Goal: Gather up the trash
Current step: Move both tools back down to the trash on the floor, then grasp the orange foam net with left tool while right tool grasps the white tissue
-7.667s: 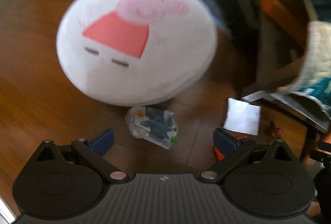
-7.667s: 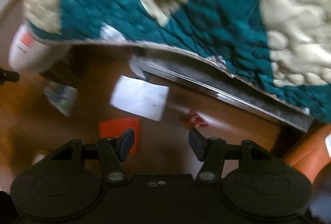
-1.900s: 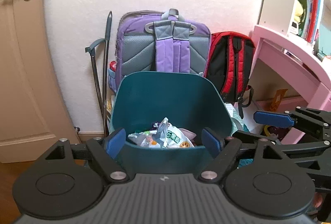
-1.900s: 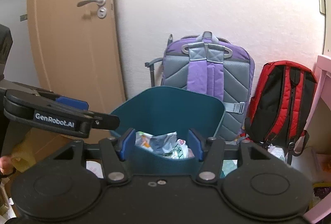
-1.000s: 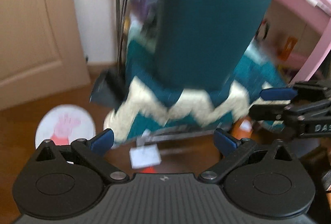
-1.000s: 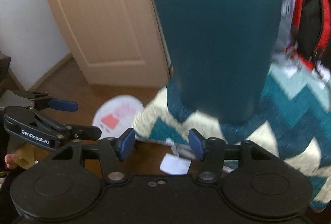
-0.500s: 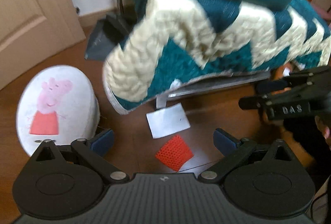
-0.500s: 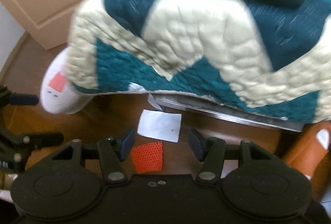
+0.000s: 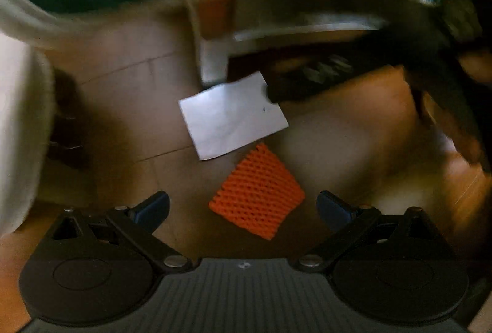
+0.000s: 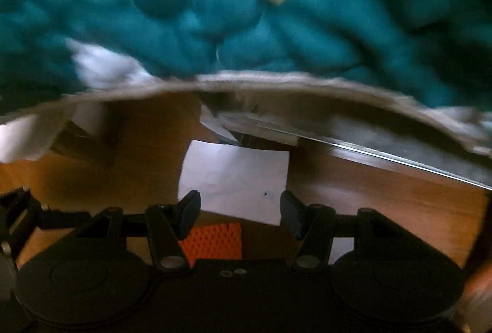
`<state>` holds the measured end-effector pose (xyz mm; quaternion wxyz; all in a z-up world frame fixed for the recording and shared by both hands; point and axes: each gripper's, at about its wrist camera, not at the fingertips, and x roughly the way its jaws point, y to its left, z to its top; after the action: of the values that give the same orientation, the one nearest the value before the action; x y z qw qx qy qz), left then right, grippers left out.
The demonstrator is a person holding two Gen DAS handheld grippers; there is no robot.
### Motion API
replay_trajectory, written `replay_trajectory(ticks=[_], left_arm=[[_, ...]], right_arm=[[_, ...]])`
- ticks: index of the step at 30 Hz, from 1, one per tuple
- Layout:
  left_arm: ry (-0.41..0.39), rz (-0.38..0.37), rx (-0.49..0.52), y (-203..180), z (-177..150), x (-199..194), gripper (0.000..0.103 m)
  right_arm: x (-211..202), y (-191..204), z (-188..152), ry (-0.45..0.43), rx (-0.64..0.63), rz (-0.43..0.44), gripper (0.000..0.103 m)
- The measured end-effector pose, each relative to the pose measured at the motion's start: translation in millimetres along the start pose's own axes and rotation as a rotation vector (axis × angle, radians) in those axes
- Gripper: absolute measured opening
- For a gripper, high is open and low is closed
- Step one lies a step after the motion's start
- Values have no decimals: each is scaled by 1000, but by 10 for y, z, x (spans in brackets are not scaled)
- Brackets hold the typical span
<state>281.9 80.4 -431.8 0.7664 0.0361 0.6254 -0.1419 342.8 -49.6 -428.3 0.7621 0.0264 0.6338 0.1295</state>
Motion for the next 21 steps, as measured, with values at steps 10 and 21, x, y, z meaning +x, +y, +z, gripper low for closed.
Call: replay_trajectory(ticks=[10,21], left_arm=[[21,-14,125,-121,-170,745,102],[47,-21,193,-210,-167,1075,83]], right_arm=[[760,136,56,44,-30,-80,57],[955,370,-42,22,-196,-193,57]])
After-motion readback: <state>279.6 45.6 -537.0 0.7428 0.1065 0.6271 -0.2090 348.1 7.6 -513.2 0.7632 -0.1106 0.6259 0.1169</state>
